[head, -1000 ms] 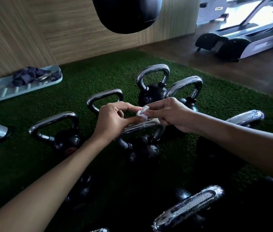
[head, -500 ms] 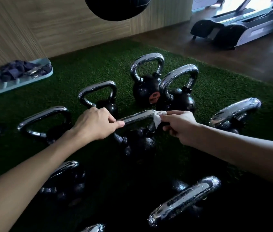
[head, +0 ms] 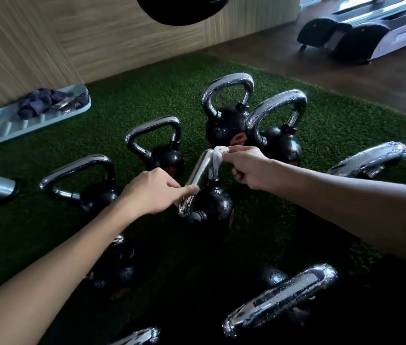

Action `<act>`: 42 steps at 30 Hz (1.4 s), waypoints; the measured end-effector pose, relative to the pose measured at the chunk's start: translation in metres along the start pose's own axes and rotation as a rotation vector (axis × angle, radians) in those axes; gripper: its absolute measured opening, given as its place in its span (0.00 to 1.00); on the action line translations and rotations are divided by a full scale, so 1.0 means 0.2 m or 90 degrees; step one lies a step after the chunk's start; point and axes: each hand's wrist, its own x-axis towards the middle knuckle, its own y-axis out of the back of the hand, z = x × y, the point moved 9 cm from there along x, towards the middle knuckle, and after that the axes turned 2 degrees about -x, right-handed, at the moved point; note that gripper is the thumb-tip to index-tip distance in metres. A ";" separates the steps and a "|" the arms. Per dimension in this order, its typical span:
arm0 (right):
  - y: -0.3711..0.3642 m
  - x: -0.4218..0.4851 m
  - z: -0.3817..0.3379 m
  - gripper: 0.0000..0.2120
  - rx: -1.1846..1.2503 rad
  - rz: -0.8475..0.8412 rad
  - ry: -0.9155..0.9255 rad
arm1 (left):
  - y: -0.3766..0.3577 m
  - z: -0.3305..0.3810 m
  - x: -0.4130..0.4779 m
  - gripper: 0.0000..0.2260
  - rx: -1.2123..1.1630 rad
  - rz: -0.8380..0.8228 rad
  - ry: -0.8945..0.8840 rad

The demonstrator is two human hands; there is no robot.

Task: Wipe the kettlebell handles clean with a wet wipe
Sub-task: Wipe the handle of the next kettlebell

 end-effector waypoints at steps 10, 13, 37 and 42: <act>0.27 0.08 0.09 0.07 0.017 0.128 0.006 | 0.10 0.15 0.24 0.32 -0.065 -0.099 -0.152; 0.24 0.11 0.07 0.08 -0.025 0.150 0.044 | 0.06 0.24 0.34 0.34 -0.078 -0.158 -0.143; -0.13 0.13 -0.09 0.07 -0.205 0.167 0.294 | 0.07 -0.07 0.45 0.33 -0.246 -0.232 -0.124; -0.16 0.14 -0.01 0.08 -0.214 0.160 0.260 | 0.08 -0.08 0.45 0.31 -0.252 -0.227 -0.144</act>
